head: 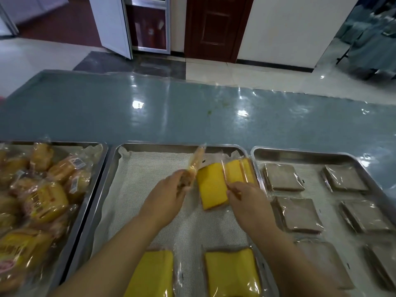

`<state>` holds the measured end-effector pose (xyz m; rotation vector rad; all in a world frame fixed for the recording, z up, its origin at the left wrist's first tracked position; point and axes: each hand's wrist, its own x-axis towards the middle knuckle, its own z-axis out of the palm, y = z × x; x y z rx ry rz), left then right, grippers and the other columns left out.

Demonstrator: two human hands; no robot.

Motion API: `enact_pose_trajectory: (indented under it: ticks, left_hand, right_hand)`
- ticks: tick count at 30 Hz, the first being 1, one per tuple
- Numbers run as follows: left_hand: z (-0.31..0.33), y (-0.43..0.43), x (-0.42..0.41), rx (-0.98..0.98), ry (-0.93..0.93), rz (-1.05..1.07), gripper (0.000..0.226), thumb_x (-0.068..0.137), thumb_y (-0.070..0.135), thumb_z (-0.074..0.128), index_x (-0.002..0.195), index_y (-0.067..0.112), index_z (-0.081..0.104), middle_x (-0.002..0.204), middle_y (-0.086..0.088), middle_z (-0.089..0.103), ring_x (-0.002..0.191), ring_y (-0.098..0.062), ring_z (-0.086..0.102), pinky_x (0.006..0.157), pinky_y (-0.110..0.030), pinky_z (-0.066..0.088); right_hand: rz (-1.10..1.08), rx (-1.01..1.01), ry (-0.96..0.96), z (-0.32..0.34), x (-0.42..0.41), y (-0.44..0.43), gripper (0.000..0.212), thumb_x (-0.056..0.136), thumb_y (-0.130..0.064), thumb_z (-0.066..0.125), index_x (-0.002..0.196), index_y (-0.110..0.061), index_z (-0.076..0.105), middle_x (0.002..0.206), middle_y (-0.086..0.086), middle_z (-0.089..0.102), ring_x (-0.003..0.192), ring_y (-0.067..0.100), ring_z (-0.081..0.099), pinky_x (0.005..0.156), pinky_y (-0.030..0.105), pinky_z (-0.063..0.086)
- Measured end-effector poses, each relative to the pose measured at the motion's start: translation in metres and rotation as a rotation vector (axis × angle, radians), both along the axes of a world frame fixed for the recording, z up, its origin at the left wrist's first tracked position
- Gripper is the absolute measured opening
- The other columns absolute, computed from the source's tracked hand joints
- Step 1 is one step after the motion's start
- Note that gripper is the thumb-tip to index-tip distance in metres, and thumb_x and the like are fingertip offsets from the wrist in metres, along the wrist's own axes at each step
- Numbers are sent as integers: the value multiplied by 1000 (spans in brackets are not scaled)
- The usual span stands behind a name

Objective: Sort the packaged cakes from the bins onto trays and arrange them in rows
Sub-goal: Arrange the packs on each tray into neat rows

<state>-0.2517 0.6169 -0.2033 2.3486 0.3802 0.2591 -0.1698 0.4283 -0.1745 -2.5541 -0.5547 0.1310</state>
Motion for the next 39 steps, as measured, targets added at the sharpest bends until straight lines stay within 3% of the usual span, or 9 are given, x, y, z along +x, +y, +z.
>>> enact_pose_trajectory:
  ticks: [7, 10, 12, 15, 18, 24, 26, 31, 39]
  left_hand:
    - [20, 17, -54, -526, -175, 265, 23, 99, 19, 42, 110, 39, 47, 94, 12, 58, 85, -8, 56, 74, -26, 45]
    - [19, 25, -74, -621, -111, 320, 26, 101, 22, 35, 123, 35, 44, 105, 7, 55, 95, -14, 54, 76, -26, 45]
    - [13, 31, -82, -528, 48, 343, 29, 101, 25, 36, 129, 33, 39, 111, 4, 50, 100, -15, 51, 78, -29, 44]
    - [5, 39, -87, -180, 239, 319, 23, 96, 24, 46, 118, 24, 41, 114, -7, 51, 98, -19, 52, 81, -39, 47]
    - [3, 39, -90, 74, 271, 334, 70, 90, 31, 57, 147, 20, 18, 151, -6, 19, 136, -25, 26, 108, -40, 33]
    - [0, 45, -67, 315, 506, -81, 101, 76, 52, 68, 150, 29, 3, 158, 6, -1, 145, -23, -5, 117, -45, 11]
    - [-5, 49, -58, 312, 559, -151, 106, 73, 52, 71, 151, 26, 3, 158, 4, 4, 146, -23, -3, 118, -45, 10]
    - [-3, 52, -51, 324, 480, -221, 95, 67, 54, 73, 145, 28, 26, 143, 4, 37, 133, -20, 33, 113, -37, 21]
    - [9, 39, -61, 409, 425, -266, 93, 75, 53, 67, 149, 29, 17, 152, 6, 25, 137, -17, 23, 113, -31, 16]
  right_hand:
    - [-66, 108, -76, -2, -17, 6, 23, 98, -22, 47, 110, -15, 66, 105, 1, 61, 89, 15, 53, 70, 25, 35]
    - [-84, 145, -86, -1, -21, 7, 24, 99, -22, 46, 111, -16, 64, 107, 2, 61, 91, 15, 52, 72, 26, 35]
    - [-87, 142, -109, 0, -24, 7, 24, 99, -23, 45, 112, -16, 64, 107, 2, 61, 90, 14, 50, 72, 26, 33]
    - [-87, 99, -106, 1, -26, 7, 25, 99, -24, 44, 113, -16, 63, 108, 2, 59, 90, 13, 47, 71, 26, 32]
    - [-86, 95, -105, 0, -27, 7, 25, 99, -24, 44, 114, -16, 63, 108, 2, 59, 89, 14, 48, 70, 27, 33]
    - [-77, 90, -92, -2, -26, 3, 26, 99, -22, 45, 116, -15, 62, 110, 4, 59, 91, 14, 47, 74, 27, 32]
    - [-72, 80, -77, -4, -25, 1, 26, 99, -22, 45, 117, -14, 62, 111, 5, 59, 95, 18, 50, 75, 27, 34]
    - [-78, 92, -14, -10, -24, -5, 26, 99, -21, 44, 117, -16, 63, 110, 9, 61, 94, 21, 53, 74, 29, 37]
    - [-86, 108, 0, -15, -25, -10, 27, 99, -21, 44, 119, -16, 62, 115, 9, 60, 98, 19, 51, 77, 29, 35]
